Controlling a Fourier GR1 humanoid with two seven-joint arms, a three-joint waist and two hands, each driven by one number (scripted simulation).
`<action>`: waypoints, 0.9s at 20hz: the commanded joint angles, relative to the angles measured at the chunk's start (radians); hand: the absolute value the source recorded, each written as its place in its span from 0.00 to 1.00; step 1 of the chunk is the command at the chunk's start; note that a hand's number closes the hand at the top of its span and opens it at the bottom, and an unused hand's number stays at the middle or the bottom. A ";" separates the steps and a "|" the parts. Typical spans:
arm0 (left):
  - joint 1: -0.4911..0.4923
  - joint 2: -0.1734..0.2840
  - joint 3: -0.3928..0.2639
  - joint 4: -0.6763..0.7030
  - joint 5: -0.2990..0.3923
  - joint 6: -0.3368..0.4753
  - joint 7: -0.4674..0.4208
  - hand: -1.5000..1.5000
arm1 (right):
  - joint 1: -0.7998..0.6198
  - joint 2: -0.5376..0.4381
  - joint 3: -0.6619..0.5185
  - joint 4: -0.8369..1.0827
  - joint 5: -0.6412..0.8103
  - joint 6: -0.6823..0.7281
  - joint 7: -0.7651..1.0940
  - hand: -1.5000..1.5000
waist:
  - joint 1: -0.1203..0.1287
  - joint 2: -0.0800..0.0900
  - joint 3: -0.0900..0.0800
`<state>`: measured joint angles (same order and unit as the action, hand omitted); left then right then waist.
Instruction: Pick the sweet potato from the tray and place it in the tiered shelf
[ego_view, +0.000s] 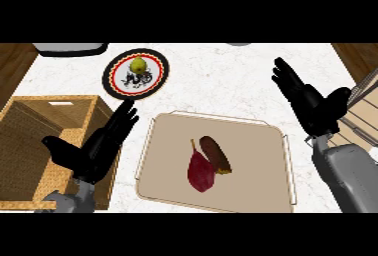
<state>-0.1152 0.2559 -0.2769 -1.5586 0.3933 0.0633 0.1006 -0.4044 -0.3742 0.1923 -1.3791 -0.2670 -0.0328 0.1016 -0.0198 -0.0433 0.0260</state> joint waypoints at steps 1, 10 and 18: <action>-0.007 0.038 0.021 -0.011 -0.047 -0.011 -0.020 0.50 | -0.001 0.011 -0.013 -0.029 -0.003 0.015 -0.004 0.00 | 0.020 0.041 -0.026; -0.036 0.090 0.056 0.048 -0.250 0.052 -0.078 0.50 | -0.028 -0.126 0.025 0.152 0.271 -0.140 -0.007 1.00 | 0.022 0.051 -0.041; -0.113 -0.006 0.051 0.136 -0.325 0.113 -0.072 0.50 | 0.103 0.190 -0.130 0.227 0.162 -0.389 -0.427 0.00 | 0.015 0.046 -0.025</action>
<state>-0.1841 0.2818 -0.2314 -1.4693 0.0980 0.1485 0.0245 -0.3286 -0.2307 0.1299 -1.1645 -0.0519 -0.4133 -0.1778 -0.0011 0.0053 0.0033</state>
